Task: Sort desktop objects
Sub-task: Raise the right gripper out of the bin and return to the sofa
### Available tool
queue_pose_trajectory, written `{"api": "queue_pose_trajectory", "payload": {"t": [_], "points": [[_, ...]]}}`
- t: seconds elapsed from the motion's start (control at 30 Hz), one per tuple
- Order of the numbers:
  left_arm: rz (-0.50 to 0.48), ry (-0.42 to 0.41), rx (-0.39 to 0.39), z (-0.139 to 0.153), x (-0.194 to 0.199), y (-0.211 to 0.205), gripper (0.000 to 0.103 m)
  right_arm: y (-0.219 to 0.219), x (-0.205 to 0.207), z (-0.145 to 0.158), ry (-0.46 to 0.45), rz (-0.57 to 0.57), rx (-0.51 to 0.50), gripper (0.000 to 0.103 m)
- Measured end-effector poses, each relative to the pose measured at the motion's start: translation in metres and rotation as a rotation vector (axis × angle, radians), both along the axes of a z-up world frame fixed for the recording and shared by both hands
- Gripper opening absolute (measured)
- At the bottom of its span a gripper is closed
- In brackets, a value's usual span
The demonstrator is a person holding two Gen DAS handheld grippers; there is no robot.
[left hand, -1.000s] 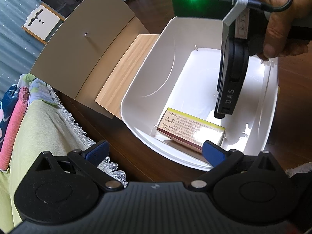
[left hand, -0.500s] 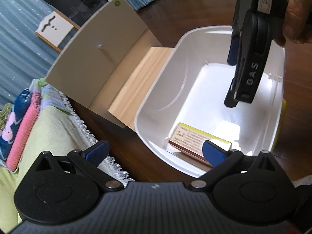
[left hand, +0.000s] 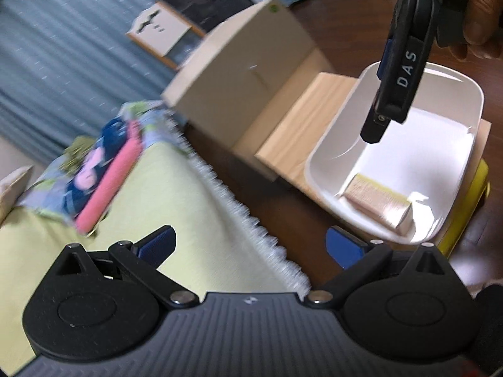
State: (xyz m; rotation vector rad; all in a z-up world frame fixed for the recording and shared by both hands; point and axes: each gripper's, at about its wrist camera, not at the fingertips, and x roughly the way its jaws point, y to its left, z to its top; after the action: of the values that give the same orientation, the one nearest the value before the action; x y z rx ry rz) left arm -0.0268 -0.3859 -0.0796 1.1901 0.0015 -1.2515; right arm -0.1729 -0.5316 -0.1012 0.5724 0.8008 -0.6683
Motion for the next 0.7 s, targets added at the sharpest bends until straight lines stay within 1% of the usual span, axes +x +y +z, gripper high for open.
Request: {"api": "queue_pose_trajectory", "payload": {"t": [0.1,0.27,0.37,0.57,0.7], "points": [[0.093,-0.027,-0.031,0.022,0.013,0.030,0.103,0.015,0.017,0.022,-0.062,0.051,-0.016,0.094],[0.259,-0.022,-0.071,0.050,0.036,0.085,0.103,0.050,0.052,0.054,-0.150,0.161,-0.036,0.095],[0.347,-0.035,-0.063,0.057,0.048,0.119,0.103,0.072,0.076,0.069,-0.190,0.239,-0.046,0.096],[0.531,-0.034,-0.054,0.069,0.069,0.188,0.103,0.120,0.121,0.091,-0.245,0.384,-0.052,0.096],[0.619,-0.034,-0.063,0.071,0.074,0.222,0.103,0.152,0.146,0.100,-0.279,0.483,-0.043,0.097]]}}
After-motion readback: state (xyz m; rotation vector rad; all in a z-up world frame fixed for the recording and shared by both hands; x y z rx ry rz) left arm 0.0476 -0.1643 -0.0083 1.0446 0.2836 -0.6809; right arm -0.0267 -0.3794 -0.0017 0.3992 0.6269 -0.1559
